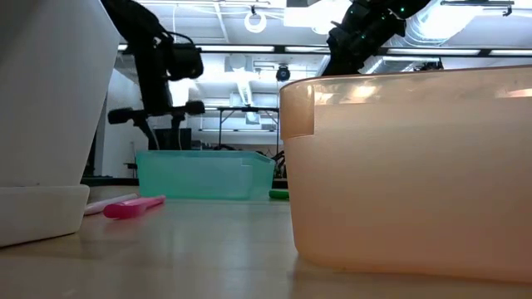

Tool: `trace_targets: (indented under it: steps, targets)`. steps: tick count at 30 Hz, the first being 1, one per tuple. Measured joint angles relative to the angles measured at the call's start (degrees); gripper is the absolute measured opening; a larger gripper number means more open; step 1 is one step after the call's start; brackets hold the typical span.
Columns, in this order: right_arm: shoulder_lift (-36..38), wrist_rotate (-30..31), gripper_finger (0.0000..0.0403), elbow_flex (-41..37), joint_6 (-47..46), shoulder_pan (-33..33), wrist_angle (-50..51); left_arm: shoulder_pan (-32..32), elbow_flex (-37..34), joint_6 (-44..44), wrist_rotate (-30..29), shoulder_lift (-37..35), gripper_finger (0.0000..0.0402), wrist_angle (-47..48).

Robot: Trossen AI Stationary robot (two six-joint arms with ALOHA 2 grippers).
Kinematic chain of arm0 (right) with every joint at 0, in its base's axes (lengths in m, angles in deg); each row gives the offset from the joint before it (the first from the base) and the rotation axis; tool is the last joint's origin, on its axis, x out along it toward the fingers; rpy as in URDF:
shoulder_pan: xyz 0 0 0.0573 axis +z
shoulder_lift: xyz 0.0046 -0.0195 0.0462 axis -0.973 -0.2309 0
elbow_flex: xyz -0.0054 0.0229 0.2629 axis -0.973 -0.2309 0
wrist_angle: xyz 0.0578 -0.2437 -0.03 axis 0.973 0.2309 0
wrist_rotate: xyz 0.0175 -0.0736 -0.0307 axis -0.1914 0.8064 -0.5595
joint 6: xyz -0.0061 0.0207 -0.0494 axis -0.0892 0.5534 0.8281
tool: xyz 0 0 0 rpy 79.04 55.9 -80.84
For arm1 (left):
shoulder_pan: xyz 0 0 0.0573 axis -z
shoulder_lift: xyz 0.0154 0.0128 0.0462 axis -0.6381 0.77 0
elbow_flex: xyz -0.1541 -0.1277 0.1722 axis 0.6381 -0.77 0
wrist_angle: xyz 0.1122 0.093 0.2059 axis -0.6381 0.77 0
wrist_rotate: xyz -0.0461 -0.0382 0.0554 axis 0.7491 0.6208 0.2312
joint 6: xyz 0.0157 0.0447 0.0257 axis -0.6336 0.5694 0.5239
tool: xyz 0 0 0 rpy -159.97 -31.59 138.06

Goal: Sort pens & pencils
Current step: Put the orange pencil into the green bin

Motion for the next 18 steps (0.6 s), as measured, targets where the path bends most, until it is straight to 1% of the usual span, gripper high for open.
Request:
trace_targets:
  steps: [5,10,18]
  targets:
    - [0.00,-0.01,0.0083,0.00,-0.09,0.01,0.74,-0.04,-0.01,-0.18,1.04,3.12,0.0154,-2.17]
    - [0.00,-0.02,0.0083,0.00,-0.26,0.02,1.20,0.09,-0.01,2.17,2.36,4.37,0.0154,-2.50]
    - [0.00,-0.02,0.0083,0.02,-0.22,0.01,1.20,0.09,-0.01,2.53,5.16,6.12,0.0154,-3.25]
